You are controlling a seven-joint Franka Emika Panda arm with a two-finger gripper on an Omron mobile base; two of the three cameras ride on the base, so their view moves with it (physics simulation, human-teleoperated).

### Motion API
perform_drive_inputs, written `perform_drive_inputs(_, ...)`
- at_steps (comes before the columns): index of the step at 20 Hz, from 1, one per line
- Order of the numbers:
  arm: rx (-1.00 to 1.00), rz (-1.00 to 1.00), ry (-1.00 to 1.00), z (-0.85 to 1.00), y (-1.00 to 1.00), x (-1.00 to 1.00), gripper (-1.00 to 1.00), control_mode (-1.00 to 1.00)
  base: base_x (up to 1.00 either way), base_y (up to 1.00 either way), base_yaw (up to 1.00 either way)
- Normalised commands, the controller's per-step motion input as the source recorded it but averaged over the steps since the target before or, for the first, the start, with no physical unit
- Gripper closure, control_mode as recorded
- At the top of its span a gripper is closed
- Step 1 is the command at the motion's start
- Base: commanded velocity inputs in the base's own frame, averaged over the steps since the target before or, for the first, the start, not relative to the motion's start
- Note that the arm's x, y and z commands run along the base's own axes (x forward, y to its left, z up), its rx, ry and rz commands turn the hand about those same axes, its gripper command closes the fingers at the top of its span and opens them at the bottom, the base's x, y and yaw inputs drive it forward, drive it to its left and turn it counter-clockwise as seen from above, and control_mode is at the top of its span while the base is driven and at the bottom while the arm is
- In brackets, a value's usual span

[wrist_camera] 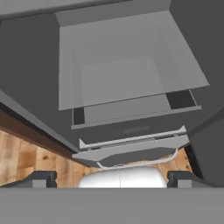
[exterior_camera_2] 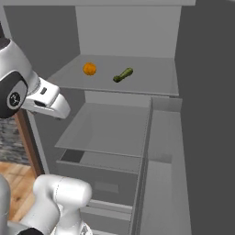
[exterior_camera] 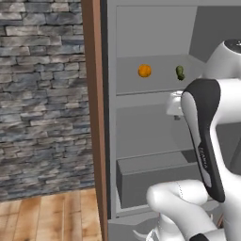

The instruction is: Open the fridge, remove the orange, squash, and shrimp, and place them on any counter.

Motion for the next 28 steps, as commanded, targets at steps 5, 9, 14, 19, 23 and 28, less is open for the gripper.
perform_drive_inputs(5,-0.04,-0.21,0.0,0.47,-0.15,-0.05,-1.0,-1.0,0.0,0.0,0.0)
perform_drive_inputs(9,-0.01,-0.13,0.0,0.11,-0.37,0.27,-1.0,-1.0,0.0,0.0,0.0)
perform_drive_inputs(14,-0.01,-0.03,0.0,-0.04,-0.36,0.46,-1.0,-1.0,0.0,0.0,0.0)
perform_drive_inputs(19,-0.09,-0.01,-0.09,-0.11,-0.43,0.56,-1.0,-1.0,0.0,0.0,0.0)
perform_drive_inputs(23,-0.11,-0.02,-0.08,-0.15,-0.47,0.55,-1.0,-1.0,0.0,0.0,0.0)
perform_drive_inputs(28,0.0,-0.03,0.0,0.05,-0.21,0.71,-1.0,-1.0,0.0,0.0,0.0)
